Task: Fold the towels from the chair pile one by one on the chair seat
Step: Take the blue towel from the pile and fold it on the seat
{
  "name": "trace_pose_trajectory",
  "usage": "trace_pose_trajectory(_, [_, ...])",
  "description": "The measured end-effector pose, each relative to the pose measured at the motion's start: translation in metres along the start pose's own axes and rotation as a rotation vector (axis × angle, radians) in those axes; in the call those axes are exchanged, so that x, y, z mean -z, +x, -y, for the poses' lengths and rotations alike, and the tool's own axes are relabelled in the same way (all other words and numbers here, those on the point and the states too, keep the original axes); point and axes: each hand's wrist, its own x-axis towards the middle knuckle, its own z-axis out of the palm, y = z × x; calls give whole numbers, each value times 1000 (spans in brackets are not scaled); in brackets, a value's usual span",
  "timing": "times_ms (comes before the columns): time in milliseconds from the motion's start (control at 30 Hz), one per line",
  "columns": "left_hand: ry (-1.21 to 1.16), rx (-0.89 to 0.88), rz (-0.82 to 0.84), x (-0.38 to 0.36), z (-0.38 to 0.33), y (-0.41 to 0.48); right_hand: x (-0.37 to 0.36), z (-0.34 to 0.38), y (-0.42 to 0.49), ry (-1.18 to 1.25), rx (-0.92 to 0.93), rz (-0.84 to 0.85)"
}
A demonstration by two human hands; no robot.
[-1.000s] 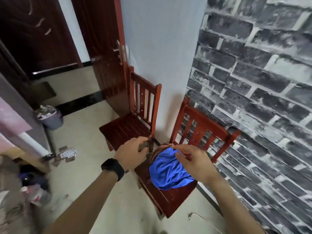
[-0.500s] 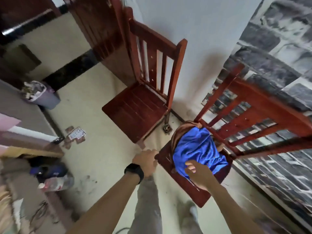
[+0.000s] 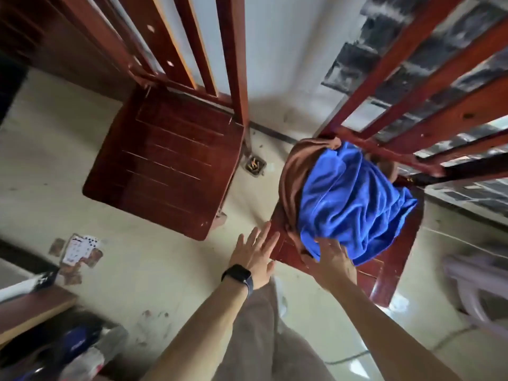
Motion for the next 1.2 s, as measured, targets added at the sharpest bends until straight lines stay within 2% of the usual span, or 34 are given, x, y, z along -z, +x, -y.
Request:
trace_pose_trajectory(200, [124,-104,53,-41,13,21,-17,-14,16,-35,75,-259])
trace_pose_trajectory(333, [109,-64,95,0,5,5,34,-13,-15,104,109,-558])
trace_pose_trajectory(433, [27,-73,-46,65,-10,-26,103,-3,-55,271,227,-782])
trace_pose_trajectory(567, [-75,-138,-337,172,-33,-94,204,24,-116,356,309,-960])
trace_pose_trajectory(700, [-147,-204,-579,271,-48,-176,286,47,-175,381,229,-1026])
trace_pose_trajectory(833, [-181,-250,-644,324,-42,-230,331,54,-210,415,13,-909])
trace_pose_trajectory(1033, [-131,-311,-531,358,-45,-252,334,55,-238,497,-182,-800])
trace_pose_trajectory(1200, [-88,-431,-436,384,-68,-255,335,67,-269,605,-123,-860])
